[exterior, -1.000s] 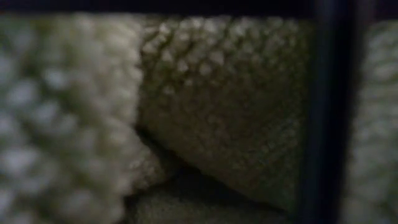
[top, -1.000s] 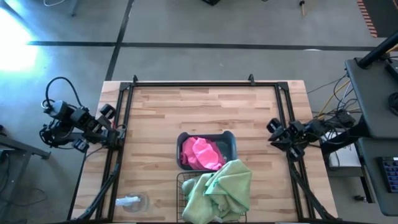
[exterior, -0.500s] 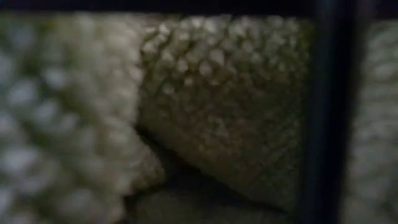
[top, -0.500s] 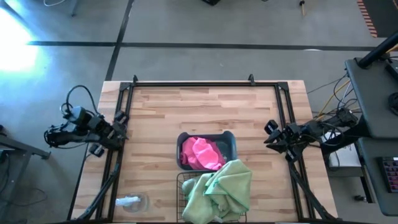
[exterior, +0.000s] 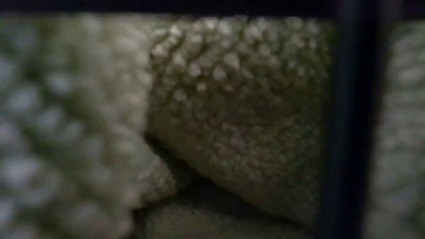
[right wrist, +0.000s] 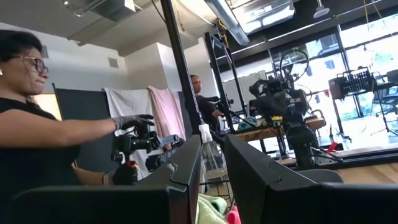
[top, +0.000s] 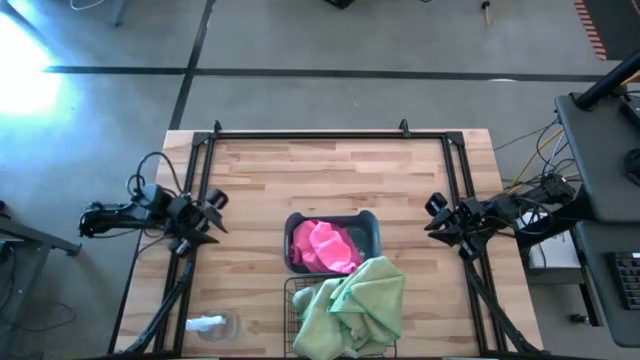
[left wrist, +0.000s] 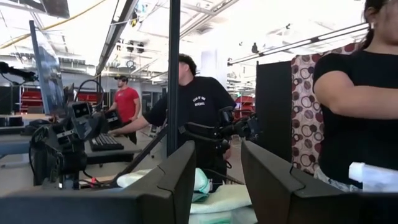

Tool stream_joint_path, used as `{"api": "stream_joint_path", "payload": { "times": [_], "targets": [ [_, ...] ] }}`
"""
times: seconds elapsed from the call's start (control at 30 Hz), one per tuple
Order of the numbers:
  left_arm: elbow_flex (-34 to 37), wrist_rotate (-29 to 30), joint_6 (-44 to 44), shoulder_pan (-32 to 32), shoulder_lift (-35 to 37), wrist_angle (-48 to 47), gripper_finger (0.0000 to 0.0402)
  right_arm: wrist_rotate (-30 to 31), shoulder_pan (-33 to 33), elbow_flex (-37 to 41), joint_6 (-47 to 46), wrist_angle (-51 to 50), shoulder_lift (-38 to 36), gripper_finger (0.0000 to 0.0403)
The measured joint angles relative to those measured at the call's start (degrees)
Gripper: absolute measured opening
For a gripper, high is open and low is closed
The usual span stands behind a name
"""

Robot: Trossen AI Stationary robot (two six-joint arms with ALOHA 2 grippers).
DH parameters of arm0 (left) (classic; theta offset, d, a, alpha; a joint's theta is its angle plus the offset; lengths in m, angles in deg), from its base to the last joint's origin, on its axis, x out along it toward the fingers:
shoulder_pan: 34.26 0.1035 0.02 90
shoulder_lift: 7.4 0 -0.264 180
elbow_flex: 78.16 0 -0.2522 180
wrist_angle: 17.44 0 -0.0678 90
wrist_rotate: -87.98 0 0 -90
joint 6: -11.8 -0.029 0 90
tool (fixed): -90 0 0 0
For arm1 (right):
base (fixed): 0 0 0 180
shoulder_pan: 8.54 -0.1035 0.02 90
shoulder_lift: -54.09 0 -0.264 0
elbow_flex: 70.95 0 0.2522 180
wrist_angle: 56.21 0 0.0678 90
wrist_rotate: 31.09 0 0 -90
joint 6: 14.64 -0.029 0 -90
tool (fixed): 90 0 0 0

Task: Sort microfiber towel by color & place in baskets
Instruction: Return to Home Position

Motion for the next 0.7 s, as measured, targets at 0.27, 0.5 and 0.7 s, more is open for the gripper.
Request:
{"api": "stream_joint_path", "payload": {
  "times": [0.27,0.5,0.7],
  "targets": [
    [1.96,0.05,-1.23,0.00,0.00,0.68,0.0116,0.00,0.00,0.00,0.00,0.00,0.00,0.0068],
    [4.97,0.23,0.93,0.01,-0.02,4.12,0.0116,0.00,0.00,0.00,0.00,0.00,0.00,0.0068],
    [5.03,0.26,-2.31,0.00,0.00,4.65,0.0116,-0.01,0.00,0.00,0.00,0.00,0.00,0.0068]
  ]
}}
